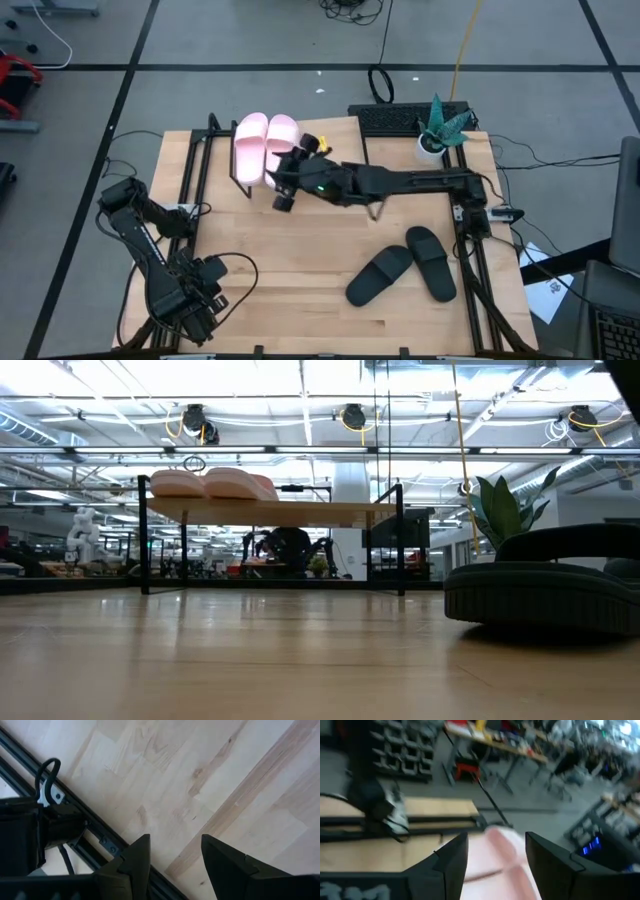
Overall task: Pick and place slides into the shelf
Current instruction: Put the left black slipper on the shelf
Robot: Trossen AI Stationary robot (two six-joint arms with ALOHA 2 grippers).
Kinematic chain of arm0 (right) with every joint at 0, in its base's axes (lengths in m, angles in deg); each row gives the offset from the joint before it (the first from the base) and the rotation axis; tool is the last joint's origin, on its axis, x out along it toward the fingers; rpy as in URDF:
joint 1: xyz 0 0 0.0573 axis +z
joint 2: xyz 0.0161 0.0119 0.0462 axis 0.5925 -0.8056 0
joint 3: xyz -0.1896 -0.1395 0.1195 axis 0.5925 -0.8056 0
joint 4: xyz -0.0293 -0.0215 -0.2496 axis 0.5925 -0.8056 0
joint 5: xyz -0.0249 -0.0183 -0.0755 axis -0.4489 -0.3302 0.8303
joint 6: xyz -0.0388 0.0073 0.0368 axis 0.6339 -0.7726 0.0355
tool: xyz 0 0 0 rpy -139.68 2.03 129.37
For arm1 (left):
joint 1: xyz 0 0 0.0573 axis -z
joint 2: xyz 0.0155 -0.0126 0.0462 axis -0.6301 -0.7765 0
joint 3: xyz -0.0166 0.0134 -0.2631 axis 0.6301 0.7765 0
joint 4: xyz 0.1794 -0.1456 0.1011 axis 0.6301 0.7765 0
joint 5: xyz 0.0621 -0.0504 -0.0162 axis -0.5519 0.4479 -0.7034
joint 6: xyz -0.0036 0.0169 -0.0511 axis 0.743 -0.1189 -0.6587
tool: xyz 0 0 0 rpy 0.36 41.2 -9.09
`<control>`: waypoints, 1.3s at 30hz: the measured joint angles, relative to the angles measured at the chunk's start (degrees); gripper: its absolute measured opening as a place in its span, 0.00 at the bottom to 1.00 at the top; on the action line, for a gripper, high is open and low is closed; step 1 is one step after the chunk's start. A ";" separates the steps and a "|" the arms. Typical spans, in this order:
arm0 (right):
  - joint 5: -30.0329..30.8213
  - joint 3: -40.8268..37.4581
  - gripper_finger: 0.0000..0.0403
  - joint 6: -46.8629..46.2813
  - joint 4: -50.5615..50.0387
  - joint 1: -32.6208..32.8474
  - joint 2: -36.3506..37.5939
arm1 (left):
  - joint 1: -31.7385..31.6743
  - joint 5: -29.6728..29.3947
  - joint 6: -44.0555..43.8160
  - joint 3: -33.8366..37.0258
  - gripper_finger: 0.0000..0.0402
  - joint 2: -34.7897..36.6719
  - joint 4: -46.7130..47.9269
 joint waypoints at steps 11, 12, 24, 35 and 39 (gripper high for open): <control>0.00 0.00 0.47 8.00 0.02 12.00 10.78 | -1.16 -10.31 0.11 0.00 0.43 0.01 -3.08; 0.00 0.00 0.47 8.35 0.00 12.95 11.65 | -1.65 -11.70 0.12 0.00 0.43 0.00 -4.27; 0.03 0.00 0.47 12.05 -0.40 21.39 18.98 | -12.20 -24.55 40.69 0.00 0.43 0.01 -44.76; 0.07 -0.09 0.47 9.97 -13.72 25.69 23.51 | -25.99 -21.28 73.50 -0.24 0.43 -7.98 -87.05; 0.13 -0.09 0.47 7.47 -15.98 27.25 25.30 | -28.25 -19.66 76.72 -4.40 0.43 -15.58 -90.44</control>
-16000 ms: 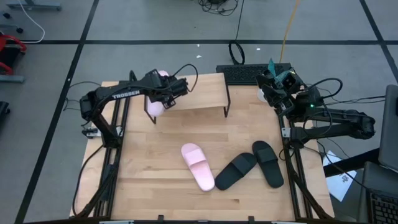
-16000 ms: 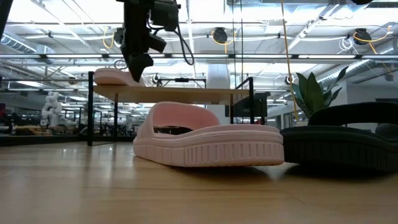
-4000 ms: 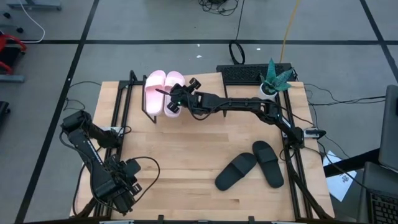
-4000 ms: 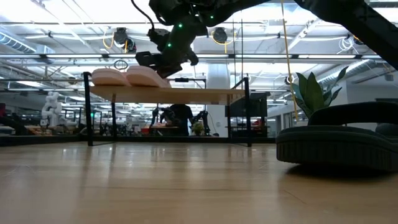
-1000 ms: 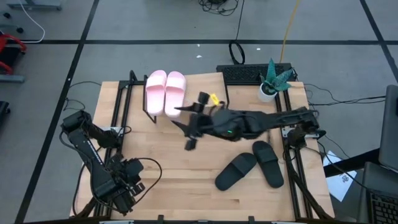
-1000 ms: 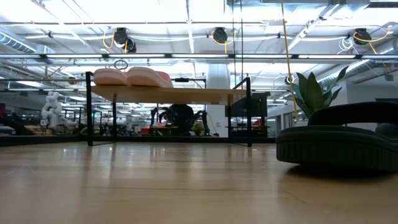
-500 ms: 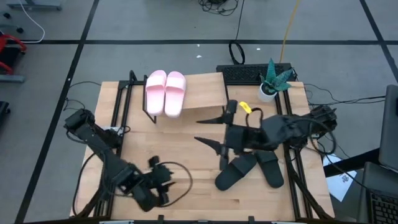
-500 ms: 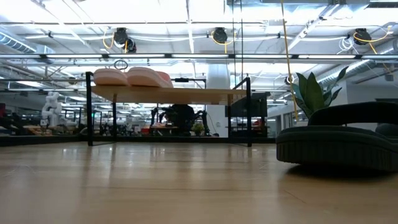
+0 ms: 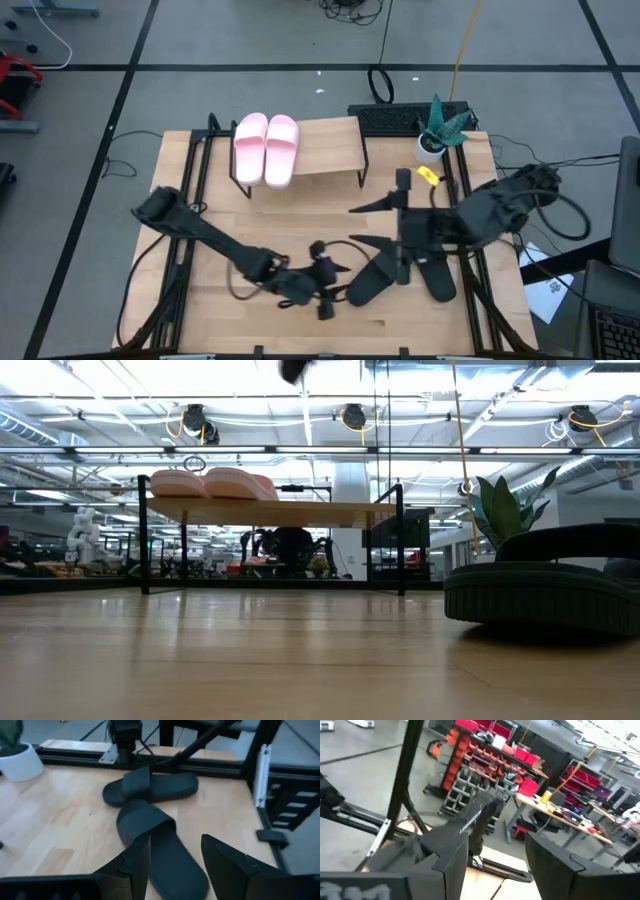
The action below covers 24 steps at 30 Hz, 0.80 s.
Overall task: Pick and place slides into the shelf
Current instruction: Put the left black slipper on the shelf
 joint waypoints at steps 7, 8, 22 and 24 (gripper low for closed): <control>0.32 0.01 0.47 2.46 0.83 1.08 3.26 | -1.80 0.85 8.34 -14.59 0.43 -15.62 1.86; 0.35 0.02 0.47 2.49 0.97 1.01 3.71 | -2.23 0.91 9.65 -17.06 0.43 -17.73 2.40; 1.46 0.02 0.46 2.60 0.76 0.91 8.32 | -6.57 5.90 15.23 -31.53 0.43 -27.79 18.59; 1.47 0.02 0.46 2.57 0.32 0.91 8.61 | -6.57 5.07 15.99 -31.52 0.43 -27.81 19.09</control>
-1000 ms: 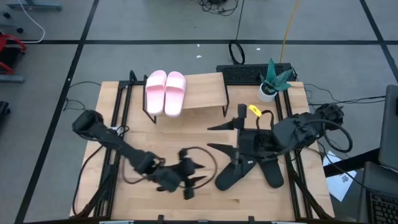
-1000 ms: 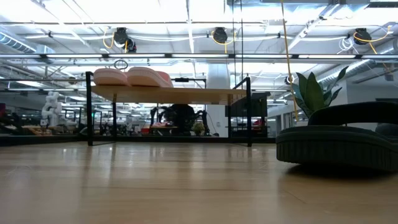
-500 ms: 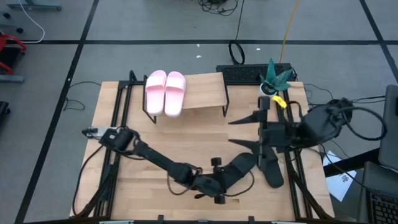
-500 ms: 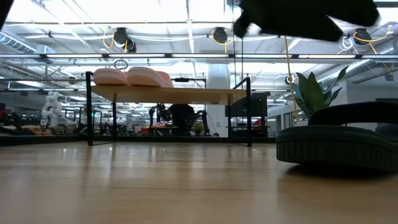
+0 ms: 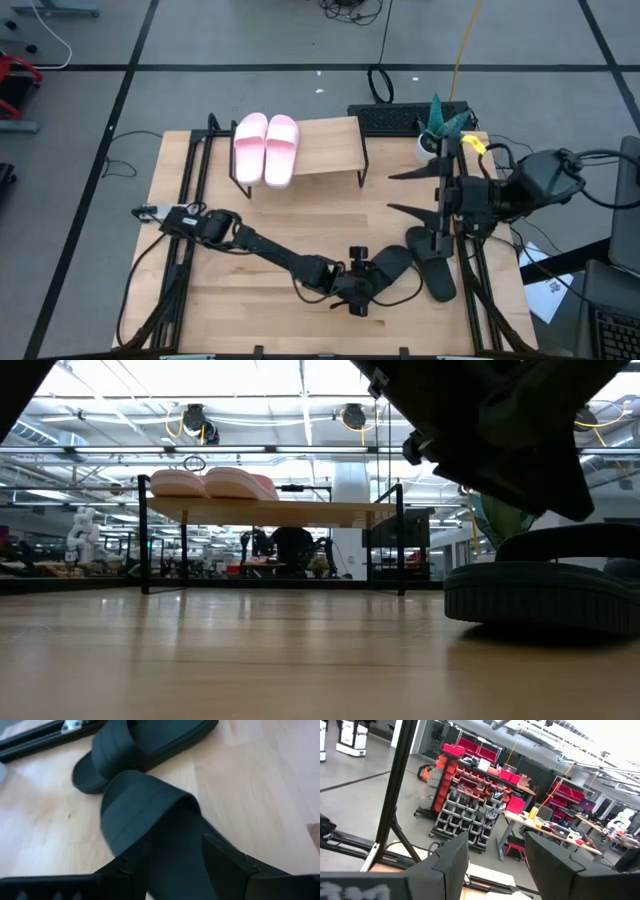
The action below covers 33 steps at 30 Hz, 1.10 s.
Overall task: Pick and place slides into the shelf
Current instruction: Put the left black slipper on the shelf
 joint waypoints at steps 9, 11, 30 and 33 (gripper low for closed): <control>0.00 -1.29 0.46 0.22 -0.66 -0.10 -0.09 | -1.30 -2.74 0.67 -0.01 0.43 0.02 0.36; 0.00 -2.18 0.46 0.27 -0.63 -0.36 -0.16 | -1.61 -2.76 1.67 -0.01 0.43 0.02 0.44; 1.73 -6.97 0.46 5.25 5.55 -0.44 0.13 | -2.61 -2.50 7.01 0.01 0.43 -2.23 -3.20; 1.75 -6.97 0.46 5.45 5.73 -0.44 0.23 | -2.83 -4.20 8.09 0.00 0.43 -2.59 -3.61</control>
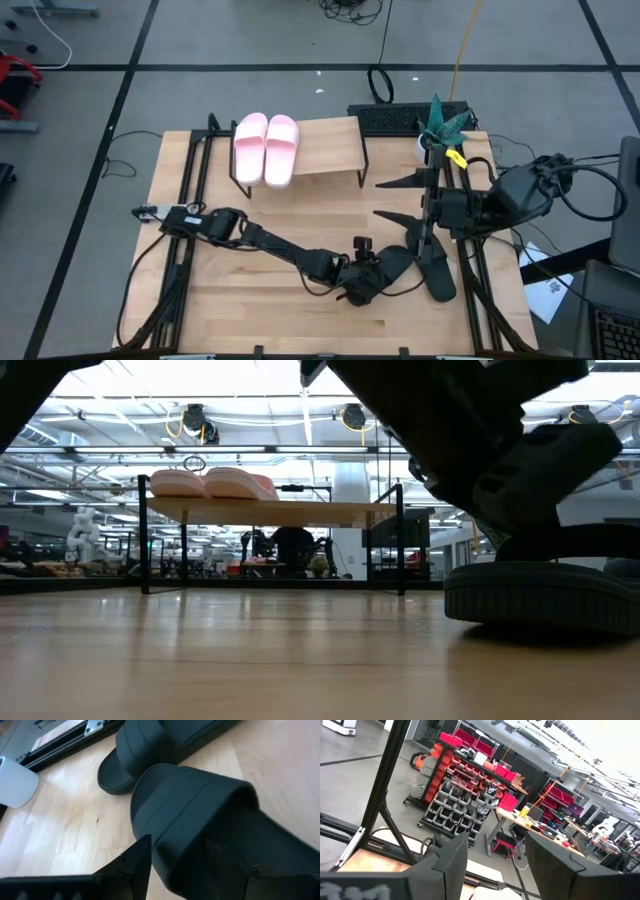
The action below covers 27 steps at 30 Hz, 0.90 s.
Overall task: Pick and place slides into the shelf
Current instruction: Put the left black slipper on the shelf
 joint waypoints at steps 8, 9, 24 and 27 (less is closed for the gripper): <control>-0.02 -0.02 0.46 0.00 0.07 0.00 0.02 | -1.35 -0.30 0.14 -0.01 0.43 -1.62 -1.83; -0.02 -0.02 0.46 0.00 0.07 0.00 0.02 | -1.39 -0.33 0.14 0.01 0.43 -1.78 -1.64; 0.20 -0.02 0.46 0.00 0.04 0.00 0.02 | 0.40 -0.56 -5.60 -0.01 0.01 -0.60 -0.57; 1.42 -0.02 0.46 0.05 0.10 0.00 0.04 | 0.92 -3.72 -8.23 0.01 0.01 1.83 0.70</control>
